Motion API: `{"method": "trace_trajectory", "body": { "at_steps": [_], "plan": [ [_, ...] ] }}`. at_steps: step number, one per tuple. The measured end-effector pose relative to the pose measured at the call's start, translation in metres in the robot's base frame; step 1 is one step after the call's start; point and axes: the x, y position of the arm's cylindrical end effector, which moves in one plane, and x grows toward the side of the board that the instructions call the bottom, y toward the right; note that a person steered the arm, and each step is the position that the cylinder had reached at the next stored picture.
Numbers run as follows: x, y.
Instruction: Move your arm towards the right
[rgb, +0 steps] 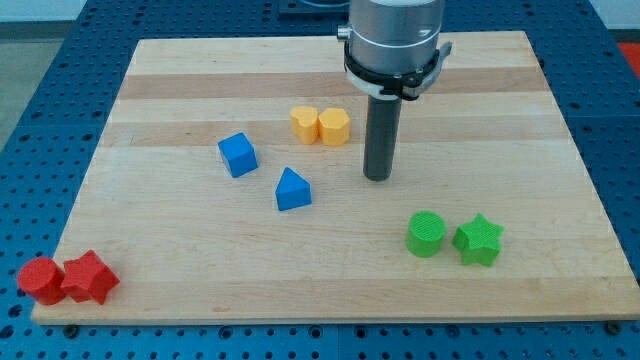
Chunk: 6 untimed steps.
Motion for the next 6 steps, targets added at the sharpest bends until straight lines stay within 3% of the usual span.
{"method": "trace_trajectory", "body": {
  "at_steps": [3, 5, 6],
  "plan": [
    [0.000, -0.003],
    [-0.015, 0.097],
    [-0.015, 0.101]
  ]
}}
